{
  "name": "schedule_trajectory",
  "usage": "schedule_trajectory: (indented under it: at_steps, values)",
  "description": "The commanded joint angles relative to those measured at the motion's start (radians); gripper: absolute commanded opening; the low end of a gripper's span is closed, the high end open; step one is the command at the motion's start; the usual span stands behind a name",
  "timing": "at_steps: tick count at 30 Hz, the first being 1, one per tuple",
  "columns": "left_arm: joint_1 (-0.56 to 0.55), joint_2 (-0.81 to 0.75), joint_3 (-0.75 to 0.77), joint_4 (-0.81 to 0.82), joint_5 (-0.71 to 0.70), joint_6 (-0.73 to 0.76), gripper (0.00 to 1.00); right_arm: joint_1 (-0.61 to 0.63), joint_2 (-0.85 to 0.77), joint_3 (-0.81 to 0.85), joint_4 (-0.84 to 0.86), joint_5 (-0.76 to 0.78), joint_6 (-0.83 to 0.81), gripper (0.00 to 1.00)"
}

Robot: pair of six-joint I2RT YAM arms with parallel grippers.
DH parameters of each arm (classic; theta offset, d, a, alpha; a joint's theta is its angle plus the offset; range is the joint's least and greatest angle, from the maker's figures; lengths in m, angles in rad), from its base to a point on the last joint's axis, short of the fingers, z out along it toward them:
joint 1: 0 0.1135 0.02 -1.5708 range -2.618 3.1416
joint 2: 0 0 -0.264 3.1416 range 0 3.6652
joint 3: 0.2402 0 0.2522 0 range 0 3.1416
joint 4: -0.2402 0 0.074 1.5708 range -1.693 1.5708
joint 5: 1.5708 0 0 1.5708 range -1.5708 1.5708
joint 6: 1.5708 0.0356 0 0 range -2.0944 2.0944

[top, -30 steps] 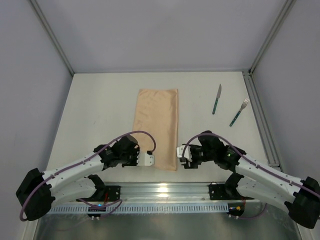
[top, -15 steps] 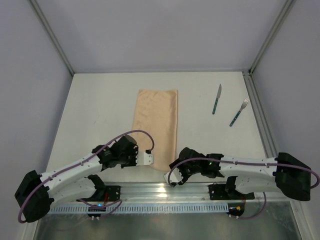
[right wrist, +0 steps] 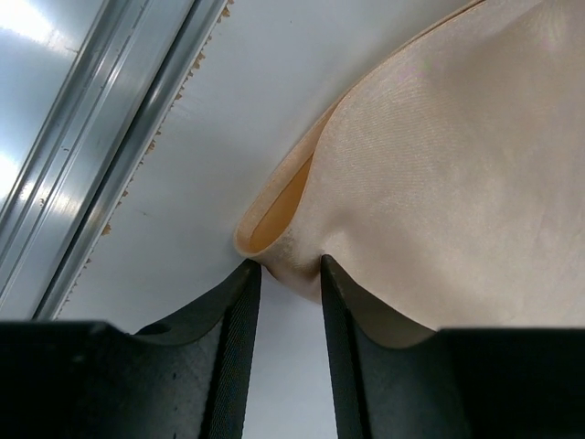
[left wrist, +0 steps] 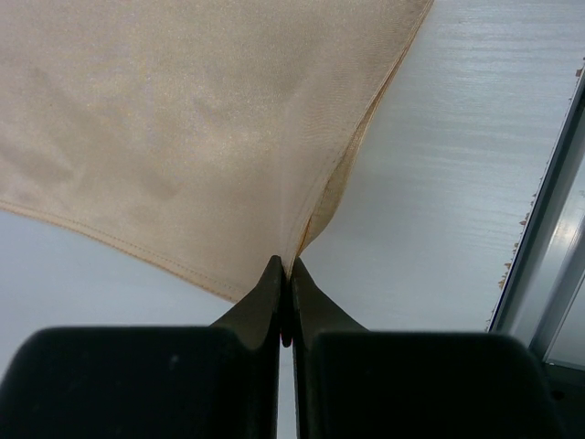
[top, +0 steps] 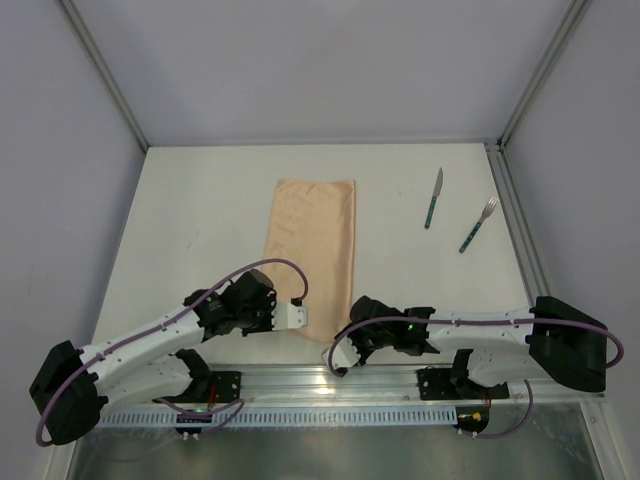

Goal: Fold the napkin into a case and place the utensils inside
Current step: Pick up the rectangle-folded napkin from the center of the board, then fold the rectangle-folded napkin at the center of the board.

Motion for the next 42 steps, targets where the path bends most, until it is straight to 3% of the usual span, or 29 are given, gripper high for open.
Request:
schedule_trajectory:
  at_steps: [1, 3, 4, 6, 12, 20, 23, 26, 32, 36, 42]
  values:
    - [-0.002, -0.007, 0.026, -0.004, -0.004, -0.020, 0.00, 0.009, 0.028, 0.011, -0.044, -0.029, -0.009, 0.37]
    - [0.000, -0.007, 0.029, -0.004, -0.007, -0.020, 0.00, 0.009, 0.039, 0.017, -0.050, -0.034, 0.003, 0.27]
    - [0.000, -0.008, 0.031, -0.010, -0.007, -0.022, 0.00, 0.009, 0.039, 0.017, -0.051, -0.039, 0.010, 0.14]
    - [0.001, -0.013, 0.034, -0.029, -0.009, -0.023, 0.00, 0.009, 0.025, 0.019, -0.053, -0.046, 0.041, 0.04]
    - [0.003, -0.103, 0.077, -0.194, 0.088, -0.035, 0.00, 0.009, -0.087, 0.032, -0.053, -0.155, 0.203, 0.04]
    - [0.003, -0.183, 0.172, -0.438, 0.180, 0.000, 0.00, 0.008, -0.222, 0.138, -0.228, -0.270, 0.380, 0.04]
    - [0.032, -0.191, 0.204, -0.385, 0.075, -0.073, 0.00, -0.032, -0.238, 0.183, -0.249, -0.325, 0.492, 0.04]
    - [0.059, -0.171, 0.221, -0.204, -0.147, -0.175, 0.00, -0.150, -0.203, 0.230, -0.239, -0.342, 0.630, 0.04]
    - [0.076, -0.009, 0.336, -0.095, -0.359, -0.204, 0.00, -0.408, -0.101, 0.328, -0.093, -0.413, 0.828, 0.04]
    - [0.142, 0.109, 0.454, -0.036, -0.354, -0.169, 0.00, -0.535, 0.017, 0.391, -0.030, -0.417, 0.896, 0.04]
    - [0.351, 0.379, 0.676, -0.004, -0.228, -0.183, 0.00, -0.664, 0.173, 0.491, 0.050, -0.421, 0.972, 0.04]
